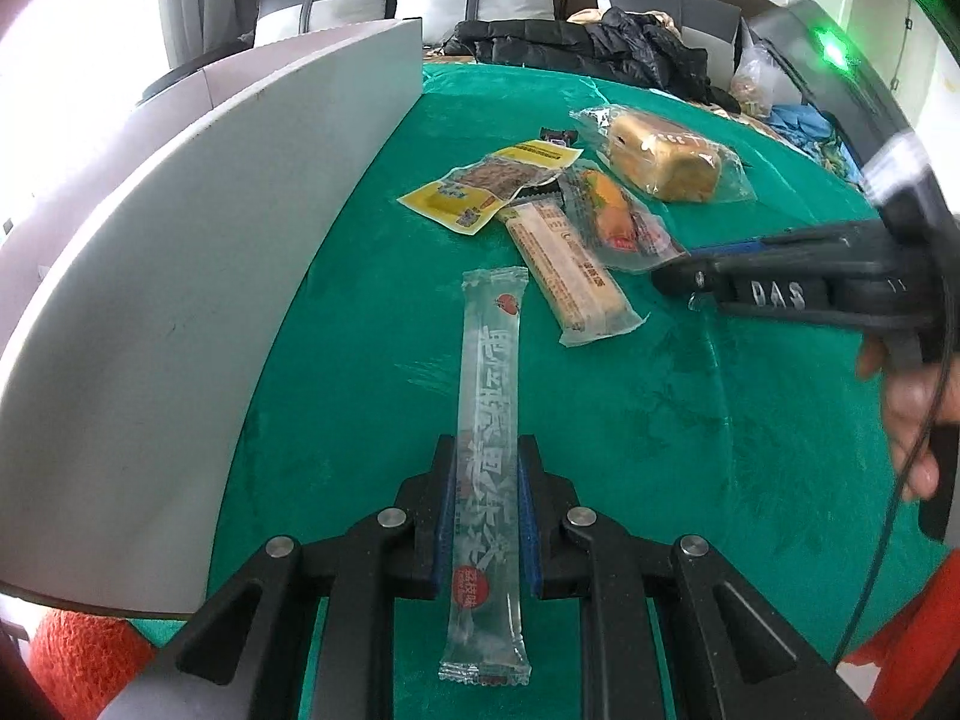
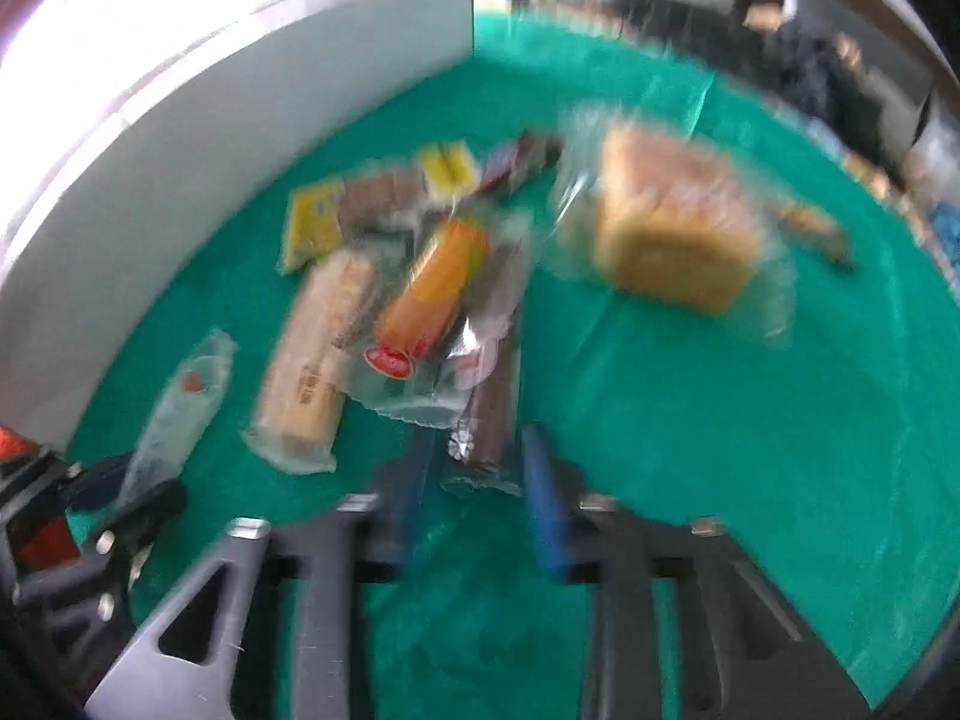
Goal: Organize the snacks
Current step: 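Grasp the brown sausage stick with the right tool while the left tool holds the tube, then carry both snacks over the white box and open both tools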
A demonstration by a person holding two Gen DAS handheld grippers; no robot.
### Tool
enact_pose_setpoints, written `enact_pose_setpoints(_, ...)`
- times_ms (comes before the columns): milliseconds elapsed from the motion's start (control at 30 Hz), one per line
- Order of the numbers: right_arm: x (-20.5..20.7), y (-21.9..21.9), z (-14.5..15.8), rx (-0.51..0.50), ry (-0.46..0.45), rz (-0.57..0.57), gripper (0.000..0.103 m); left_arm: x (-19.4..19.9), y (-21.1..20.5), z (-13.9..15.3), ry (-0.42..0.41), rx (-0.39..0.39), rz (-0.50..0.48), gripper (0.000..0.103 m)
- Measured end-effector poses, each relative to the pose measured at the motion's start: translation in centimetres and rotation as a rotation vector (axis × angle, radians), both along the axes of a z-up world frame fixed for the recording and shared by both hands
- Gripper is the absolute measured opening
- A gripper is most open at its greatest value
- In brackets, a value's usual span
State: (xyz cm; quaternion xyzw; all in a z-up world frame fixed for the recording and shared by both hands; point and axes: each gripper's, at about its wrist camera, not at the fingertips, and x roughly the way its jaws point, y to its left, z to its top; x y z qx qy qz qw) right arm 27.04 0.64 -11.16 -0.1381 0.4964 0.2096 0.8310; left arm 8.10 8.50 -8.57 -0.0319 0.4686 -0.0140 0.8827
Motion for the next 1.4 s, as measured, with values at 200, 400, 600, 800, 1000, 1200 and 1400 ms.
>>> enact_pose_setpoints(200,-2.9,-3.5,-0.2,0.028,0.064,-0.039,0.02,0.4,1.2,0.0,0.015,-0.097,0.022,0.018)
enact_pose_setpoints(400,-9.5,-10.6,-0.2,0.043,0.101,-0.146,0.027,0.8,2.1,-0.1,0.036,-0.219,0.046,0.018)
enact_pose_setpoints(600,-7.2,-8.1,0.9,-0.025,0.092,-0.115,0.036,0.5,1.7,0.0,0.03,-0.215,0.026,0.018)
enact_pose_setpoints(800,-6.1,-8.2,-0.2,-0.103,0.168,-0.169,0.018,-0.4,1.0,0.8,0.011,-0.252,-0.034,0.018)
enact_pose_setpoints(1000,-7.4,-8.2,5.9,0.104,0.091,-0.207,0.018,-1.7,2.2,5.4,-0.076,-0.464,-0.035,0.018)
enact_pose_setpoints(1200,-5.5,3.0,17.7,0.356,-0.045,0.0,0.018,-1.9,11.6,13.7,-0.245,-0.429,0.15,0.018)
enact_pose_setpoints(1400,-3.0,15.7,21.5,0.46,0.0,0.169,0.054,0.6,21.9,14.7,-0.156,-0.094,0.395,0.077)
